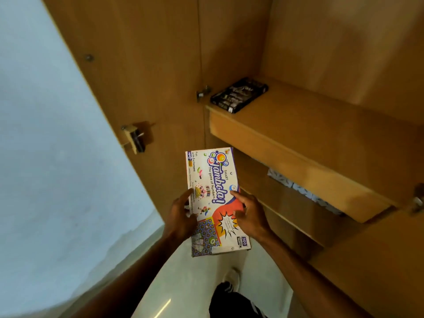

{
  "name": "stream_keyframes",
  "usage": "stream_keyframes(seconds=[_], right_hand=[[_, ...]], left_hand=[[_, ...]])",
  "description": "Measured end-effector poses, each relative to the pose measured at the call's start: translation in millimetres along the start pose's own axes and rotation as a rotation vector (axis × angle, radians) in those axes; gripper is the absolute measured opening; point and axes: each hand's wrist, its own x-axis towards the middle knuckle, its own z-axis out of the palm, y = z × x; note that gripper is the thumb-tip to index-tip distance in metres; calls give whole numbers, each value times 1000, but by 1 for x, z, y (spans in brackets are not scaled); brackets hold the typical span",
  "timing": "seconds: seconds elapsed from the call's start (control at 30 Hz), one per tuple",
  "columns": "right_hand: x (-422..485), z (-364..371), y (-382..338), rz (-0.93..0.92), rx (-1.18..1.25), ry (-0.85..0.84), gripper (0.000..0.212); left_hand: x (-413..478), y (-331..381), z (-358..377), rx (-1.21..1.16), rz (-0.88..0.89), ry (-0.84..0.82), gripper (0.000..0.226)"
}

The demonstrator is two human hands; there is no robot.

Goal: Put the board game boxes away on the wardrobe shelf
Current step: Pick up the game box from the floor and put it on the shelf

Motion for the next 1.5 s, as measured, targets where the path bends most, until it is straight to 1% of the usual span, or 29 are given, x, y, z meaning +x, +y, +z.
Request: stream_keyframes(seconds=[0.07, 0.13, 0.23, 0.37, 0.63, 0.7, 0.77, 0.83, 0.9, 0.93, 0.97, 1.0, 1.03, 1.07, 1.1, 1.17, 1.2, 1.23, 1.27, 1.3, 1.33, 1.4, 1.5], right_hand=[[48, -20, 3, 7, -48, 23, 59], [92, -40, 7, 8, -80, 54, 61], [157, -71, 12, 5, -83, 65, 61], [233, -111, 7, 14, -91, 119, 61], [390, -168, -11, 71, 74, 171, 58], [424, -177, -16, 90, 92, 189, 57], [452, -185, -23, 129, 108, 205, 54], [482, -195, -26, 158, 146, 236, 48], [508, -206, -27, 165, 165, 267, 45], [520, -210, -26, 170, 152, 277, 43], [526, -213, -25, 174, 136, 280, 41], [530, -214, -23, 172, 131, 278, 39], [534, -215, -22, 169, 132, 266, 38], [536, -216, -22, 160, 140, 260, 37], [536, -216, -23, 142, 141, 255, 37], [534, -215, -25, 56, 128, 261, 34], [532, -214, -26, -1, 112, 257, 33], [529, -211, -28, -62, 88, 238, 33], [526, -208, -28, -129, 58, 209, 33], [523, -204, -30, -188, 19, 180, 33], [521, -201, -32, -237, -19, 146, 34], [519, -194, -37, -288, -91, 55, 33], [519, -183, -41, -313, -233, -83, 39]], left_hand=[[51, 18, 13, -23, 9, -8, 58], [100, 33, 26, -26, 24, -11, 57], [163, 64, 43, -47, 51, -14, 54], [239, 100, 64, -46, 80, -31, 52], [411, 154, 82, 23, 151, -34, 54], [454, 164, 84, 37, 180, -69, 50], [494, 173, 85, 107, 201, -108, 46], [533, 190, 84, 165, 176, -205, 57], [562, 207, 82, 141, 85, -412, 74], [571, 214, 80, 167, 62, -528, 81], [578, 217, 78, 276, 89, -621, 91], [583, 216, 77, 449, 176, -672, 103], [588, 213, 76, 604, 264, -674, 113], [590, 210, 73, 726, 323, -630, 115], [593, 205, 71, 765, 341, -549, 108], [590, 200, 68, 760, 436, -338, 80], [587, 196, 68, 751, 515, -219, 64], [585, 190, 70, 743, 548, -106, 49], [581, 182, 73, 742, 531, -16, 38], [578, 175, 75, 732, 493, 50, 32], [576, 169, 76, 712, 463, 93, 32], [572, 160, 79, 694, 432, 139, 46], [565, 156, 79, 650, 381, 120, 70]])
